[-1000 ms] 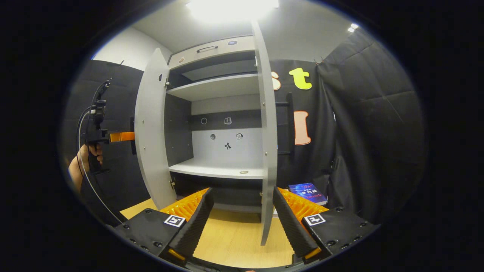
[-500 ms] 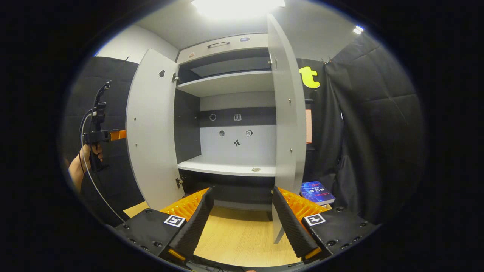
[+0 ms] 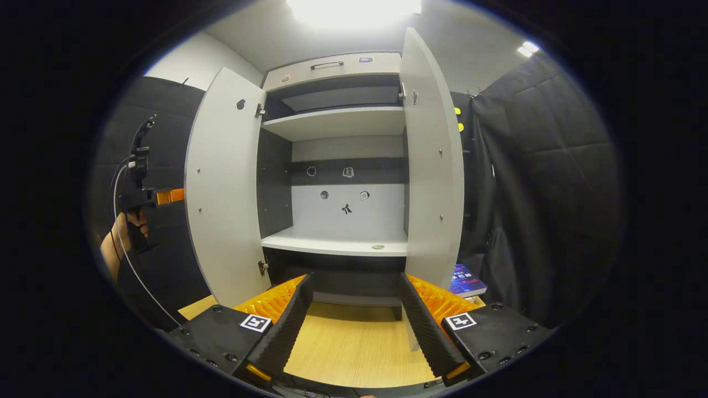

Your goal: Open the right door of the double-door shoe cabinet with the right hand, and open the left door with the left hand.

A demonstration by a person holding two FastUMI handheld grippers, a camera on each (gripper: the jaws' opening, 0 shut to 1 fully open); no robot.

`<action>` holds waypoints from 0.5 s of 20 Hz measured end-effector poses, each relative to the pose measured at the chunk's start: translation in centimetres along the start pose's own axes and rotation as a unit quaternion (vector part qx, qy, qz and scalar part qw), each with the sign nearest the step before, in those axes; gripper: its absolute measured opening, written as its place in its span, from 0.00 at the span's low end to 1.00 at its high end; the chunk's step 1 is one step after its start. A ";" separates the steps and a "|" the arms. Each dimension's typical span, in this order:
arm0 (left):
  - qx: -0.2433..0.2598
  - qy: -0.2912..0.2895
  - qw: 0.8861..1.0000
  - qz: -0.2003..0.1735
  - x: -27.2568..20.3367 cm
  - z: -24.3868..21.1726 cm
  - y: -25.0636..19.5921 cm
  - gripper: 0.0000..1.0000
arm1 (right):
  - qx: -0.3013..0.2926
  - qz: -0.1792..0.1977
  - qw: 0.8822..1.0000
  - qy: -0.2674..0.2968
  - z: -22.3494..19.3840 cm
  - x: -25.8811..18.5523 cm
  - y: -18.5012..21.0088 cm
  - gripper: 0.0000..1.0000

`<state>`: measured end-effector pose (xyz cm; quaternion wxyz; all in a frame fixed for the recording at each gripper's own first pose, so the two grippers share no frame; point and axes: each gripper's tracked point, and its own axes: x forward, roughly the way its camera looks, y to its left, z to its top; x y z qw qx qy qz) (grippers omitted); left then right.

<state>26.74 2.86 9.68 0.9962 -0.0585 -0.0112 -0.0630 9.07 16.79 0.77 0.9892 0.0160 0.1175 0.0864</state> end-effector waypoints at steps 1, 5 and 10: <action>-0.004 -0.001 1.000 0.001 -0.1 0.1 0.0 0.00 | 0.000 -0.006 1.000 -0.005 0.2 -0.3 0.0 0.98; -0.005 -0.008 1.000 0.012 -0.5 0.7 0.2 0.00 | 0.001 -0.007 1.000 -0.016 1.0 -1.4 0.1 0.98; -0.004 -0.012 0.999 0.031 -1.0 0.7 0.3 0.02 | -0.005 0.000 1.000 -0.030 2.3 -2.5 -2.0 0.98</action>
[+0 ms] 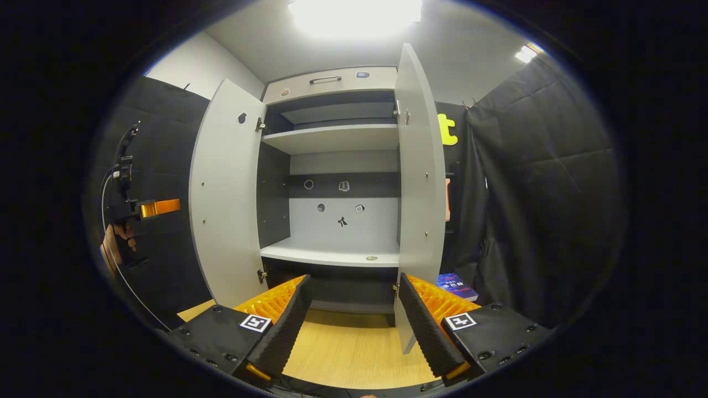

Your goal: Open the right door of the double-door shoe cabinet with the right hand, and open the left door with the left hand.

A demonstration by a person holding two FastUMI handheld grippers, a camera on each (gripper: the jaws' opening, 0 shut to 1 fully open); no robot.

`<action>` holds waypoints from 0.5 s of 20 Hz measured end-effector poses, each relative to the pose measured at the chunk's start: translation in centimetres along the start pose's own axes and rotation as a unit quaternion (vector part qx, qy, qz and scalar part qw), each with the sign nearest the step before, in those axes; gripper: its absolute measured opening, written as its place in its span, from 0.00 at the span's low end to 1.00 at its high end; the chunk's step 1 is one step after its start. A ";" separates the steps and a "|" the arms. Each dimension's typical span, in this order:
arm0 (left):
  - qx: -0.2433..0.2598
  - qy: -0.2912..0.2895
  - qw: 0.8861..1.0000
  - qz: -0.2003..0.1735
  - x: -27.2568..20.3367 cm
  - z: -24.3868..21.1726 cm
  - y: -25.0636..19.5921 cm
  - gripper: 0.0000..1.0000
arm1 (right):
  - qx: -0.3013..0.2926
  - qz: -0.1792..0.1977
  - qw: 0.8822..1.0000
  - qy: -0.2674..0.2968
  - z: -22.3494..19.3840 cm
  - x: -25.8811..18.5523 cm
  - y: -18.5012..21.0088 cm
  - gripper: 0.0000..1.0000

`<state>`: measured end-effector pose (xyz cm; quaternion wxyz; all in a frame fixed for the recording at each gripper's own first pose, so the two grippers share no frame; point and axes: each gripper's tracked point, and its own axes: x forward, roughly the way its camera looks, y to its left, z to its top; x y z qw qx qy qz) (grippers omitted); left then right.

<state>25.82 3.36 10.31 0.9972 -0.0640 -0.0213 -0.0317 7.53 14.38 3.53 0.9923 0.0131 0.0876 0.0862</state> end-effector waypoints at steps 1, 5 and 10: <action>0.004 0.000 1.000 -0.002 -0.1 0.0 0.1 0.02 | -0.001 -0.001 1.000 -0.004 0.2 -0.3 -0.5 0.98; 0.016 0.006 1.000 -0.001 -1.4 0.0 -0.2 0.02 | 0.003 0.002 1.000 -0.014 0.8 -1.7 -2.2 0.98; 0.032 0.013 0.999 -0.005 -2.4 -0.4 -0.7 0.02 | 0.014 -0.002 1.000 -0.021 1.1 -3.5 -4.0 0.98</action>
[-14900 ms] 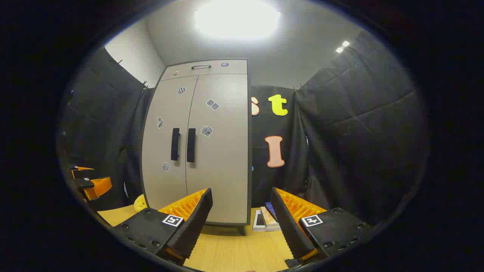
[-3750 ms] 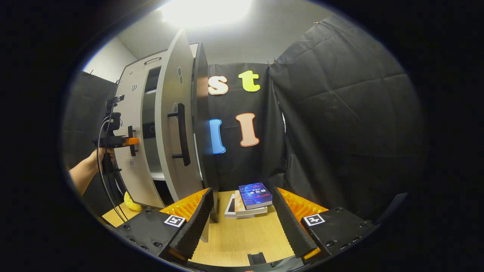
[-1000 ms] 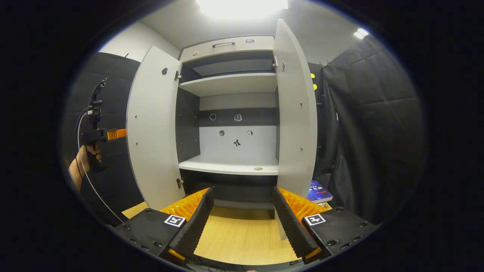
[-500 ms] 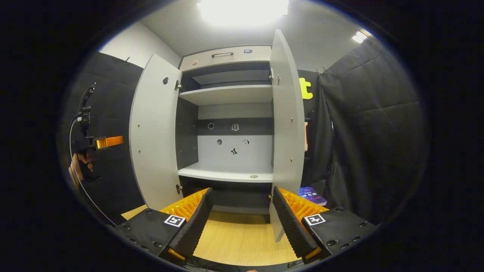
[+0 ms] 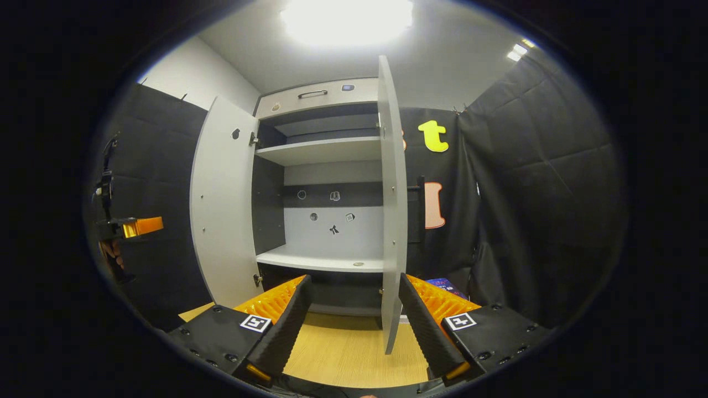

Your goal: Open the right door of the double-door shoe cabinet with the right hand, and open the left door with the left hand.

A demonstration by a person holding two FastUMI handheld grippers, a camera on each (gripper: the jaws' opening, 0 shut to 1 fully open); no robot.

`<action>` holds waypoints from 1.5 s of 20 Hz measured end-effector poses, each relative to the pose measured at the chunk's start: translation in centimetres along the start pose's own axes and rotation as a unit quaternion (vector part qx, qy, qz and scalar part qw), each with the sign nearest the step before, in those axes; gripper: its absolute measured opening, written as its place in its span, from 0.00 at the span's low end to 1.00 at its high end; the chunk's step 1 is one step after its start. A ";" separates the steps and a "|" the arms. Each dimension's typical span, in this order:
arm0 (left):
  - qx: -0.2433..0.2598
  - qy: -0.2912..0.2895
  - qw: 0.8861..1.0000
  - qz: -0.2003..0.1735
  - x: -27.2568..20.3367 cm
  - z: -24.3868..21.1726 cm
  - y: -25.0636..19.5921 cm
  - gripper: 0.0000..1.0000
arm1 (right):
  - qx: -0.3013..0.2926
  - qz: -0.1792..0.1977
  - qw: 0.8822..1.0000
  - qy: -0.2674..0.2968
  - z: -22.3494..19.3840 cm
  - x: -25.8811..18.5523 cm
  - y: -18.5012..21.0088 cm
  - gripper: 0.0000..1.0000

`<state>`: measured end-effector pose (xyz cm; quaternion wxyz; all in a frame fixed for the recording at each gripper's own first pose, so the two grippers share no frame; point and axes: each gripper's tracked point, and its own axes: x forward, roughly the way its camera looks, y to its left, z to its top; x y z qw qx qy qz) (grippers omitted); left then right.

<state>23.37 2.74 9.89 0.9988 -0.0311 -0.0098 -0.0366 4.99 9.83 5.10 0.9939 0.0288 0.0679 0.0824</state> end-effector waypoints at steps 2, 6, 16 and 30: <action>0.001 0.007 1.000 -0.003 -0.6 -0.2 -0.1 0.02 | -0.003 -0.002 1.000 0.000 -0.1 -0.6 -0.6 0.98; 0.006 0.018 1.000 -0.003 -1.5 -0.8 -0.4 0.02 | -0.004 -0.006 1.000 -0.001 -0.2 -1.5 -1.2 0.98; 0.004 0.041 0.999 0.022 -2.8 -1.8 0.1 0.24 | -0.002 0.000 1.000 -0.009 0.0 -2.3 -0.7 0.93; -0.003 0.017 0.998 0.058 -2.7 -1.2 1.1 0.92 | -0.001 -0.014 1.000 -0.018 0.4 -2.4 -1.0 0.98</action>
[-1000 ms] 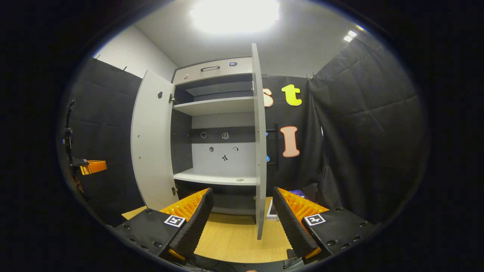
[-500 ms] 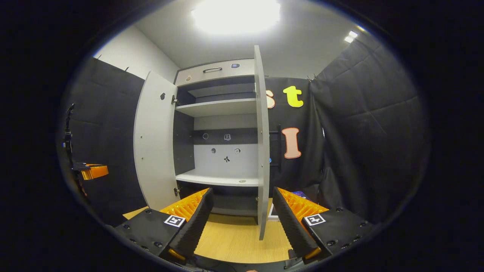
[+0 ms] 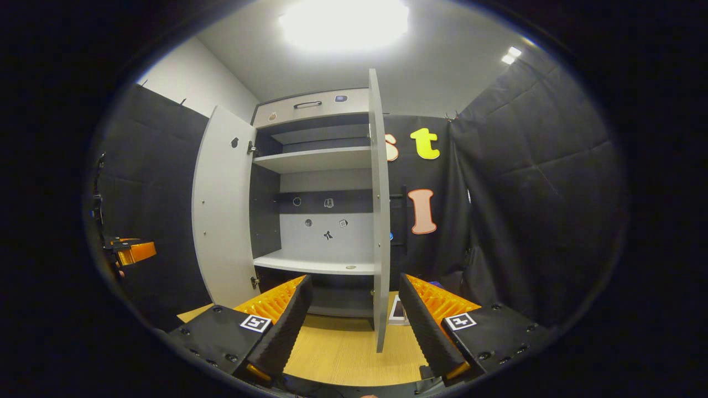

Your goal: Open the right door of the double-door shoe cabinet with the right hand, and open the left door with the left hand.

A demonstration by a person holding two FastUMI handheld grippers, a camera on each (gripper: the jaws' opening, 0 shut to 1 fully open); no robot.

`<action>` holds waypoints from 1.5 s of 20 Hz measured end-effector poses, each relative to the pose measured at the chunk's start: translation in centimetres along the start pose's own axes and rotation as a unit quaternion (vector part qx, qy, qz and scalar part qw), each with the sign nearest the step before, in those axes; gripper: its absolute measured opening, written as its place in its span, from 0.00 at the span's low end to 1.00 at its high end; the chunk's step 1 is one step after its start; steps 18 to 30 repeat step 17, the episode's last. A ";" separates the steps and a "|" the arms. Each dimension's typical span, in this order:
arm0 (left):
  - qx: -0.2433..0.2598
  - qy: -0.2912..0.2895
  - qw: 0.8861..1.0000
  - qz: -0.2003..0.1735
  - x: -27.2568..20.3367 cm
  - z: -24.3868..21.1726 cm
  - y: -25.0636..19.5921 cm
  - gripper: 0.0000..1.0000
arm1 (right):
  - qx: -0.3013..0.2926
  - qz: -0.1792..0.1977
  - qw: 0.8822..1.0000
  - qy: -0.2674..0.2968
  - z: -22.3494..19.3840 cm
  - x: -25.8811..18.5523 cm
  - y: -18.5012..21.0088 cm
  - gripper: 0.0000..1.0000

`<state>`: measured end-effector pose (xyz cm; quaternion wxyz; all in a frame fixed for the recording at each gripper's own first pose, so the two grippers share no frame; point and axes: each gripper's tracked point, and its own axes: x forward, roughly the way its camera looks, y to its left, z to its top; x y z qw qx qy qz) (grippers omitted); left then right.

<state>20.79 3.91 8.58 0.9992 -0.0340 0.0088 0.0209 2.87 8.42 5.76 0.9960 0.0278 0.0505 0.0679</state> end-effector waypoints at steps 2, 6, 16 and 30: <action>0.005 -0.004 1.000 0.000 -0.1 0.1 0.1 0.92 | 0.002 -0.002 1.000 -0.001 0.0 0.0 0.0 0.98; 0.018 -0.018 1.000 -0.002 0.2 0.5 0.3 0.92 | 0.004 -0.004 1.000 -0.001 -0.2 -0.1 -0.2 0.98; 0.025 -0.021 0.999 -0.011 0.0 0.5 -0.2 0.92 | 0.010 -0.014 1.000 -0.008 0.2 -0.7 -1.2 0.98; 0.025 -0.021 0.999 -0.012 0.0 0.5 -0.3 0.92 | 0.009 -0.015 1.000 -0.009 0.2 -0.6 -1.4 0.98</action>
